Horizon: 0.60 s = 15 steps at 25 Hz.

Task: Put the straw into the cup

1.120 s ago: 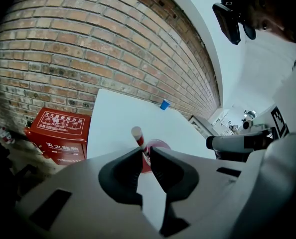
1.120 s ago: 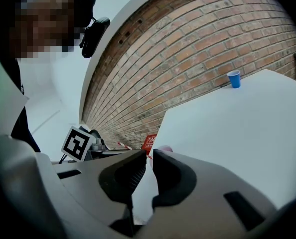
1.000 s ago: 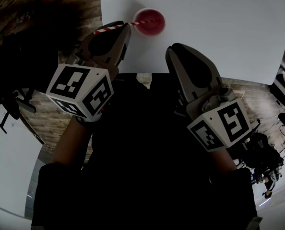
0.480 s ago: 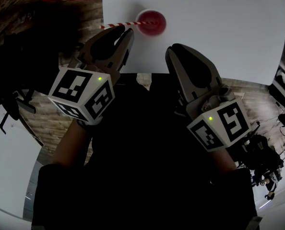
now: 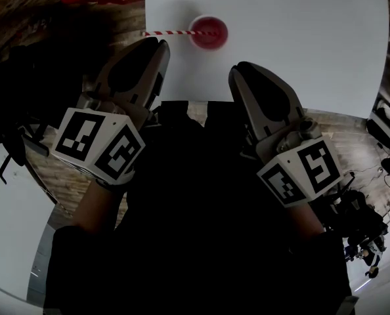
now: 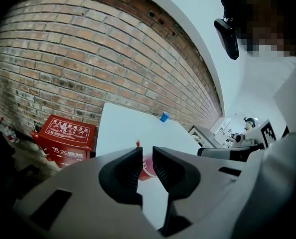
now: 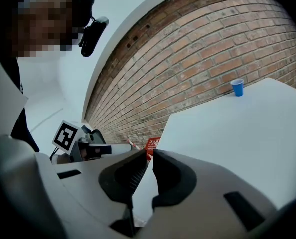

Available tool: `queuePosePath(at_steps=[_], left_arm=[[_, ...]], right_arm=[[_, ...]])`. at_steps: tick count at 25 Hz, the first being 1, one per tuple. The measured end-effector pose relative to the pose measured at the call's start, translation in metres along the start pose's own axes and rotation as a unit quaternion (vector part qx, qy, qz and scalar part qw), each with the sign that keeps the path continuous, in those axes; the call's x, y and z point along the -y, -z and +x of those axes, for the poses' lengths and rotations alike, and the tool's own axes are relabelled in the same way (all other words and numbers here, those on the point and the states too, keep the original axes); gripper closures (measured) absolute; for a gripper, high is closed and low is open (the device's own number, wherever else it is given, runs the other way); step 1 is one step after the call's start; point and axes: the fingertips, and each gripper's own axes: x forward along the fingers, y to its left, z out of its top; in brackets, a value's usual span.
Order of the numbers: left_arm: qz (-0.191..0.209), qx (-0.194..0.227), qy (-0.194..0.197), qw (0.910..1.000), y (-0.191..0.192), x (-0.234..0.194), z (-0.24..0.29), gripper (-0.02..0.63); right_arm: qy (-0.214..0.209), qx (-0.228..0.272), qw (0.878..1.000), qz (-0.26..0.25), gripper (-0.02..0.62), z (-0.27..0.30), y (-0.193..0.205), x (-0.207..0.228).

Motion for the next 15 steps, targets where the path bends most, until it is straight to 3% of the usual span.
queuePosePath(at_steps=[15], left_arm=[[0.0, 0.071, 0.039, 0.9968, -0.043, 0.048, -0.049, 0.577]], right_arm=[[-0.015, 0.019, 0.998, -0.05, 0.532, -0.016, -0.021, -0.026]])
